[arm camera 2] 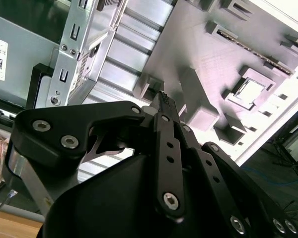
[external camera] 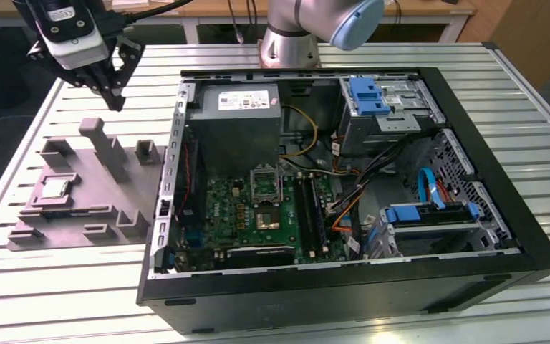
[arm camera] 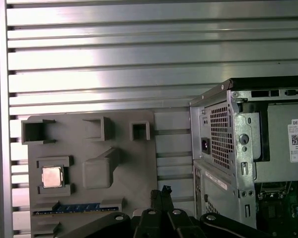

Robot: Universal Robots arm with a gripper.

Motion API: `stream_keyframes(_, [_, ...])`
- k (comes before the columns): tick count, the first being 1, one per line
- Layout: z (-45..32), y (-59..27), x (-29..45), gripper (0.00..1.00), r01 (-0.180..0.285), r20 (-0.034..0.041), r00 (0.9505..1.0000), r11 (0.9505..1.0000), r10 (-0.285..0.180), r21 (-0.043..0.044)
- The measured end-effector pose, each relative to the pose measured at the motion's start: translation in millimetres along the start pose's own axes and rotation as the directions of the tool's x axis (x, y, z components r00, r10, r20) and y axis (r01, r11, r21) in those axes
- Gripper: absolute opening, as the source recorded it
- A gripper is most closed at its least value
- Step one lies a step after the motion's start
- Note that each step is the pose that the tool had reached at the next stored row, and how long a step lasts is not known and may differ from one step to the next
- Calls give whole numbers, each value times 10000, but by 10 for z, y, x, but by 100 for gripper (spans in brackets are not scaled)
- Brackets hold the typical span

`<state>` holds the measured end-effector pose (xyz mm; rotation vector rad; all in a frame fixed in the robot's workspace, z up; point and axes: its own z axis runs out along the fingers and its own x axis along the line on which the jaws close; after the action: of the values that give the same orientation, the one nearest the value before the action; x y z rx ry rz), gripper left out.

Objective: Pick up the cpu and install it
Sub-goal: 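Reach for the cpu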

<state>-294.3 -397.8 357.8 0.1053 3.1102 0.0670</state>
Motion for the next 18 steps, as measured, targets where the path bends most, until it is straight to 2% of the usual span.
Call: stream_keyframes(18, [8,-4,50,11,0,0,10000,10000,0,0])
